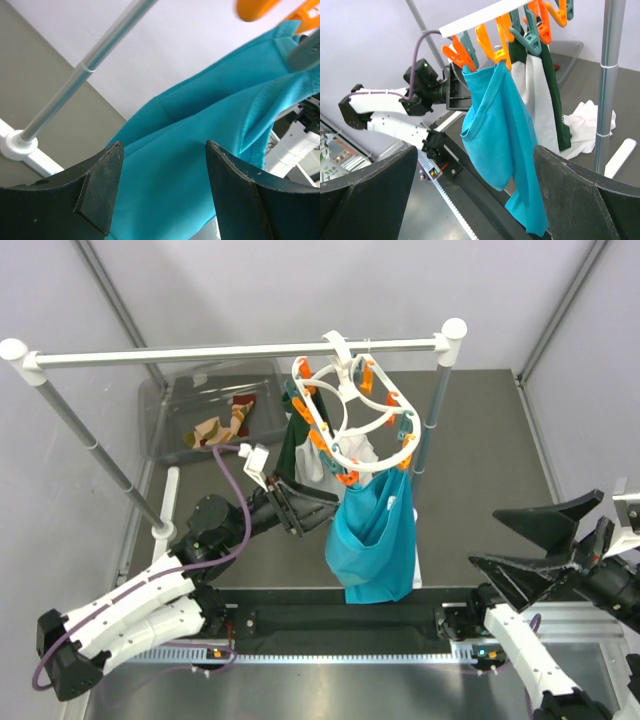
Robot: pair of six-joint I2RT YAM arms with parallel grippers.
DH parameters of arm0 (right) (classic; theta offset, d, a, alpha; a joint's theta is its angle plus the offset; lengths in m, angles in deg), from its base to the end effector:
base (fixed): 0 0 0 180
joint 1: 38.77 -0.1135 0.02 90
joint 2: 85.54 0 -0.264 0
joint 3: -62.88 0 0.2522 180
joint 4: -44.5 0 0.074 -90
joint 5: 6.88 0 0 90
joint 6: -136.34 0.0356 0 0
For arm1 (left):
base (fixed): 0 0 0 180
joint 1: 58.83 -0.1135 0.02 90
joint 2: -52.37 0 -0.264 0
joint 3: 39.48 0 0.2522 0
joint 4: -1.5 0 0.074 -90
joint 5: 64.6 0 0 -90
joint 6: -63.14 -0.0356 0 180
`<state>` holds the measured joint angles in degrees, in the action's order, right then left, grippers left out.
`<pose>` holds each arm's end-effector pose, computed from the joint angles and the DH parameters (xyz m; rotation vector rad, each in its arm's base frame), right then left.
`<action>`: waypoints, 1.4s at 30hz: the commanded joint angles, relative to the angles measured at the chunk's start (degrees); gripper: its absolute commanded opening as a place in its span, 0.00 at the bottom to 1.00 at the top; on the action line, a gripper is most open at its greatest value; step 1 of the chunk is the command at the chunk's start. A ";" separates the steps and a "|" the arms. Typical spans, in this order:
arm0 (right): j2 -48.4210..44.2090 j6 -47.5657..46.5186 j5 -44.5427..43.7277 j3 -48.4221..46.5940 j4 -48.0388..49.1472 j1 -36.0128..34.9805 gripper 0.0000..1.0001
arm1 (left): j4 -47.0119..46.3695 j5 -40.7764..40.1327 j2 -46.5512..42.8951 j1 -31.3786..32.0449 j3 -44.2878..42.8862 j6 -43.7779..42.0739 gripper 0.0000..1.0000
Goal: Clip the socks to the hanger
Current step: Rotate the hanger at the clothesline.
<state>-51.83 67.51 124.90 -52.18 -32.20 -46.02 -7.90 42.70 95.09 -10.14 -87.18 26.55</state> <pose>-0.0640 0.0158 0.5175 -0.4242 1.5268 0.9316 0.1121 -0.1436 0.3413 0.2351 1.5306 -1.6683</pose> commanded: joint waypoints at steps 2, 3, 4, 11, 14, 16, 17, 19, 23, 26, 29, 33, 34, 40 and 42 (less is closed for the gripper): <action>2.67 -1.12 2.71 1.37 -2.35 0.40 0.98 | -5.16 0.20 0.43 3.34 -5.87 -4.97 0.71; 3.37 -1.65 0.00 3.63 -2.28 -0.57 0.98 | -4.45 -0.59 0.43 3.69 -6.06 -5.33 0.71; 3.90 -2.96 -1.16 5.82 -1.93 -2.40 0.98 | -3.92 -1.56 0.35 4.39 -6.06 -5.68 0.71; 5.57 -6.31 -7.76 31.84 9.65 -5.76 0.97 | -1.55 -8.59 -4.82 5.81 1.49 -6.21 0.68; 4.70 -6.14 -13.02 38.53 12.56 -8.48 0.96 | 6.70 -13.16 -9.56 5.81 2.20 -8.66 0.68; 3.64 -4.74 -17.86 42.05 14.32 -12.24 0.97 | 11.71 -15.44 -12.12 5.81 2.20 -10.16 0.68; 3.47 -3.34 -19.44 43.28 15.46 -13.83 0.97 | 15.65 -18.50 -14.83 5.81 2.47 -10.95 0.68; 3.90 -1.40 -25.85 46.44 16.79 -19.45 0.90 | 17.96 -19.84 -17.22 5.81 3.17 -11.39 0.68; 8.46 4.49 -37.88 51.11 21.36 -32.36 0.79 | 19.73 -20.82 -21.62 5.81 4.84 -10.96 0.68; 9.35 8.61 -50.02 51.63 20.75 -42.31 0.81 | 21.48 -20.90 -23.37 5.81 3.88 -10.96 0.68; 6.38 13.97 -54.78 53.39 20.84 -47.41 0.81 | 22.01 -20.64 -24.61 5.81 2.30 -11.48 0.69; 1.54 19.86 -58.65 55.16 17.51 -53.38 0.61 | 21.23 -19.68 -23.13 5.81 -1.04 -12.45 0.68; 0.83 22.23 -58.74 54.81 16.19 -54.44 0.58 | 21.14 -18.72 -21.64 5.81 -2.70 -13.15 0.68; 1.70 29.35 -67.86 50.94 16.45 -73.41 0.64 | 16.14 -13.35 -17.85 5.81 -3.60 -14.30 0.68; 6.08 29.90 -72.87 47.78 13.81 -78.94 0.73 | 15.60 -12.38 -17.76 5.81 -3.07 -14.03 0.68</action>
<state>-49.88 93.17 62.21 0.50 -16.95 -118.47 11.82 27.05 76.58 -4.50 -89.69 13.65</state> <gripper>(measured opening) 0.698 0.681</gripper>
